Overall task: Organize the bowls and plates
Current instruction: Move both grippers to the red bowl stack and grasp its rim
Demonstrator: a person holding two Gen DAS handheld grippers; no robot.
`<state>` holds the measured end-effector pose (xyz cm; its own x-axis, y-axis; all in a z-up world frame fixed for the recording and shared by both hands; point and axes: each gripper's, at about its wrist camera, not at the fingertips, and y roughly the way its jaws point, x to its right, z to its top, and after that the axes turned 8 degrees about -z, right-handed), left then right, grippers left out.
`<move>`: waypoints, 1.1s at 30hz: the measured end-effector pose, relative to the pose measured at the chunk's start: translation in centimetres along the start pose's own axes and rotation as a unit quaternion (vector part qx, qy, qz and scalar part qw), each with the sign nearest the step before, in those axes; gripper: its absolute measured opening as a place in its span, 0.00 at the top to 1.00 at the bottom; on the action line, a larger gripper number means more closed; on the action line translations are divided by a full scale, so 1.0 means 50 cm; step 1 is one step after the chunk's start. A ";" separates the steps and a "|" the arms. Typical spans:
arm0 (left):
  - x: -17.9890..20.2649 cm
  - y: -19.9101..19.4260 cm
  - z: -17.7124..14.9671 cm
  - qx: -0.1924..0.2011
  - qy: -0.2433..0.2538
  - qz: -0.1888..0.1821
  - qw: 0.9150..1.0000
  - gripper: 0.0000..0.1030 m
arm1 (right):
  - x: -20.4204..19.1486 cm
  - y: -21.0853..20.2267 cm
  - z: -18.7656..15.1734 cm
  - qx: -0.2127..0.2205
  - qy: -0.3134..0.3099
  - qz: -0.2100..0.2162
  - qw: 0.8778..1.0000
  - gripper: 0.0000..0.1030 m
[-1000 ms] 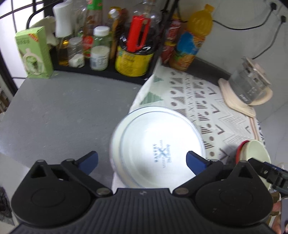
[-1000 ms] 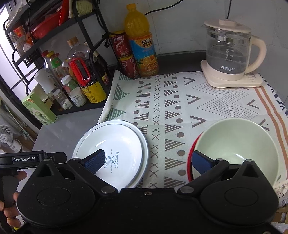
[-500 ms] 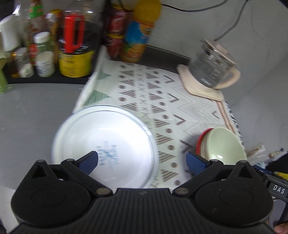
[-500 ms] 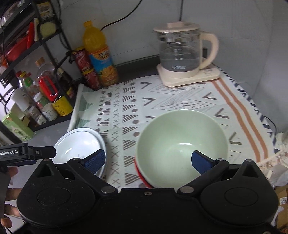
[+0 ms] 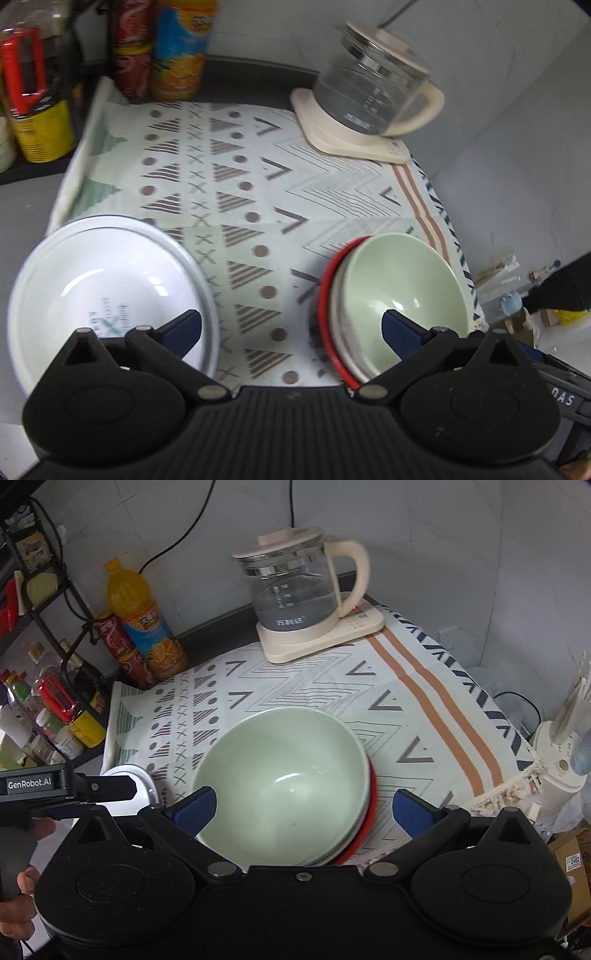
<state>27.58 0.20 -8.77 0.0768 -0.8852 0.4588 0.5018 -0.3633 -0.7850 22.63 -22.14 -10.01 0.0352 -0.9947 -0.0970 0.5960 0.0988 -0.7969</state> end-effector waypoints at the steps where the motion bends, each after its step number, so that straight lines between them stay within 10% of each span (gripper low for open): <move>1: 0.005 0.008 0.001 -0.002 0.001 0.003 1.000 0.00 | 0.008 0.004 0.000 -0.002 0.004 -0.003 1.000 0.01; 21: 0.023 0.162 0.009 -0.062 -0.019 0.037 0.997 0.05 | 0.074 0.142 -0.003 -0.079 0.045 -0.002 0.996 0.00; 26: 0.016 0.185 0.015 -0.076 -0.035 0.036 0.996 0.31 | 0.077 0.172 -0.006 -0.097 0.048 -0.002 0.994 0.02; 33: 0.014 0.200 0.012 -0.081 -0.056 0.010 0.995 0.71 | 0.078 0.214 -0.008 -0.136 0.046 -0.003 0.990 0.48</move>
<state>33.18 -3.85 -16.05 0.1858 -0.8578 0.4793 0.3538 -0.3967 -0.8470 28.85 -24.93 -19.16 -0.0486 -0.9895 -0.1365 0.3573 0.1104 -0.9274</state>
